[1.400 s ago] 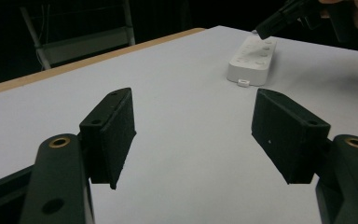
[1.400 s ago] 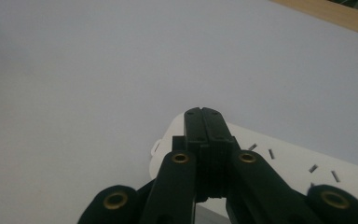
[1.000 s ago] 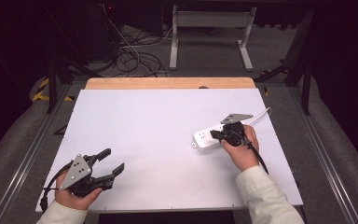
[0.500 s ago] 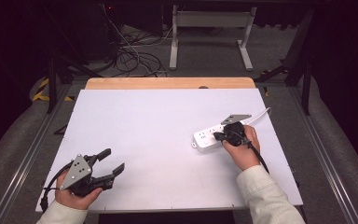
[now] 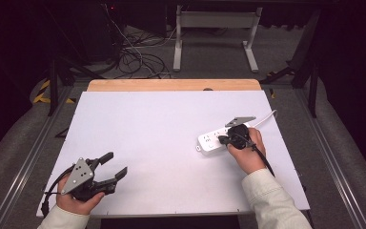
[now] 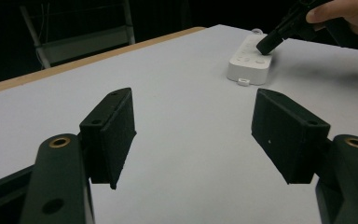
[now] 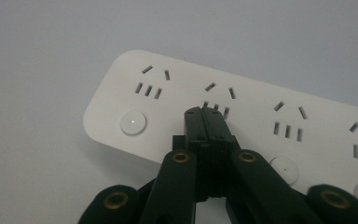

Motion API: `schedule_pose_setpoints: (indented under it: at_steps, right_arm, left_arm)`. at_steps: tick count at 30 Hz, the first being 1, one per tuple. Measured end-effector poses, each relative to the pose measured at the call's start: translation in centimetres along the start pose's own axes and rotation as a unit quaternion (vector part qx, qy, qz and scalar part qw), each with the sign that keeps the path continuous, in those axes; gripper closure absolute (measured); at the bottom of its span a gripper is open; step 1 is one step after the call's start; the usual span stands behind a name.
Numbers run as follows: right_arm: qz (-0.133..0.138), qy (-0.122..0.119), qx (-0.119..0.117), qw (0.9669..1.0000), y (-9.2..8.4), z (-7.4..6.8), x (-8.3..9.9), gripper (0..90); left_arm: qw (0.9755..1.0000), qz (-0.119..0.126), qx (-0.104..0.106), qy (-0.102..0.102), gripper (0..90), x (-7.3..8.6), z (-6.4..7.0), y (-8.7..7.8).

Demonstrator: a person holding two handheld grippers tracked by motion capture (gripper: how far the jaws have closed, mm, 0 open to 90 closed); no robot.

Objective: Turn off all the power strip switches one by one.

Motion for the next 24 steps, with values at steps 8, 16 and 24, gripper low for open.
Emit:
schedule_pose_setpoints:
  at_steps: [8,16,24]
  right_arm:
    - [0.000,0.001,0.000,1.0000,0.00,0.00,0.02,90.0]
    - [-0.002,0.002,0.002,1.0000,0.01,-0.06,-0.03,90.0]
    - [-0.007,0.005,0.005,1.0000,0.01,-0.07,-0.12,90.0]
  left_arm:
    - [1.0000,-0.001,-0.001,0.001,30.9,-0.01,-0.01,-0.01]
    - [1.0000,0.000,-0.002,0.001,30.9,-0.03,0.01,-0.01]
    - [1.0000,-0.001,0.001,-0.002,30.9,-0.01,0.10,0.03]
Point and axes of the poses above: each handheld gripper's, and its own axes: y roughly forward along the jaws, x roughly out of its underside, z roughly to its right, the point moved 4 cm from there along y, roughly forward along the jaws, and after that the axes turned 15 degrees about y, right-handed, at the moved point
